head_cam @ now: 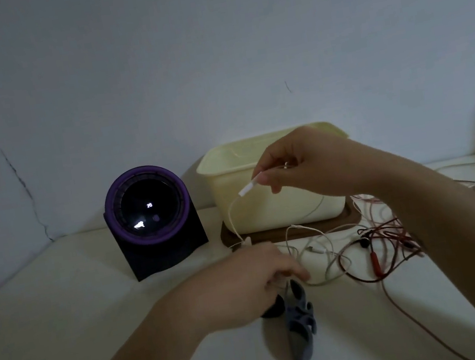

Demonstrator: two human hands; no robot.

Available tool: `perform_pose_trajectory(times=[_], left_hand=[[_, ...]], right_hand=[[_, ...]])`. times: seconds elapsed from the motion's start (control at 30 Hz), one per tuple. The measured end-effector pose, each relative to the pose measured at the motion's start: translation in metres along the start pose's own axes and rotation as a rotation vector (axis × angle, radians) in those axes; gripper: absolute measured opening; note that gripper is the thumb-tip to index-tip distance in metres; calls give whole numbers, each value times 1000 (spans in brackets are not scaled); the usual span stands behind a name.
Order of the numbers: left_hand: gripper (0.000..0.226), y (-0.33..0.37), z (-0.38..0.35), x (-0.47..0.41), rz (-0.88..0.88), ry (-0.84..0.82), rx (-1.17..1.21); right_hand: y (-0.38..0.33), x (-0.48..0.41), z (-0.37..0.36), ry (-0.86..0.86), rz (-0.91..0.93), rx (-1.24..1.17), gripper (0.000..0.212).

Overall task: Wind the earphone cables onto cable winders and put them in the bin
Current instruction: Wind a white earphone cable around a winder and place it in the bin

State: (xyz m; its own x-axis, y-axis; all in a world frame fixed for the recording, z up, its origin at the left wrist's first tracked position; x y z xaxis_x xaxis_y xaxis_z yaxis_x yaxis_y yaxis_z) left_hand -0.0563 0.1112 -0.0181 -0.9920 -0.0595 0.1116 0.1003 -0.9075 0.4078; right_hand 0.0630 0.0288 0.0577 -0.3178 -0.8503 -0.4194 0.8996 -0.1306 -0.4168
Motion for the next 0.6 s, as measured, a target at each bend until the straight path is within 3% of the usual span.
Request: perform_pose_trajectory(times=[0.1, 0.37, 0.5, 0.6], left_hand=[[62, 3, -10, -3, -30, -82, -153], [36, 9, -6, -3, -86, 12, -180], [23, 20, 33, 23, -83, 85, 58], [36, 12, 71, 49, -9, 227, 276]], right_hand=[[-1, 0, -4, -31, 11, -5, 12], [-11, 0, -22, -110, 61, 5, 17], [-9, -1, -11, -63, 52, -19, 21], [-11, 0, -4, -51, 68, -26, 20]])
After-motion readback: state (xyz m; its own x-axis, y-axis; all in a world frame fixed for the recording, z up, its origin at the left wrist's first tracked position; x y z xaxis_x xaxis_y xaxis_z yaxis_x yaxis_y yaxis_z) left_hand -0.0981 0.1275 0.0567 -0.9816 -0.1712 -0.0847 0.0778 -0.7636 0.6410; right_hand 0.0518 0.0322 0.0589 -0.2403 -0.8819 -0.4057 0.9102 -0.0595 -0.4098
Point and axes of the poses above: each hand's wrist, its own x-axis away from the middle knuckle, its own z-axis out of the back of the hand, y = z × x, the point moved 3 cm from there along -x, towards the middle knuckle, and after that the axes turned 8 degrees about x, right-handed, at the moved point
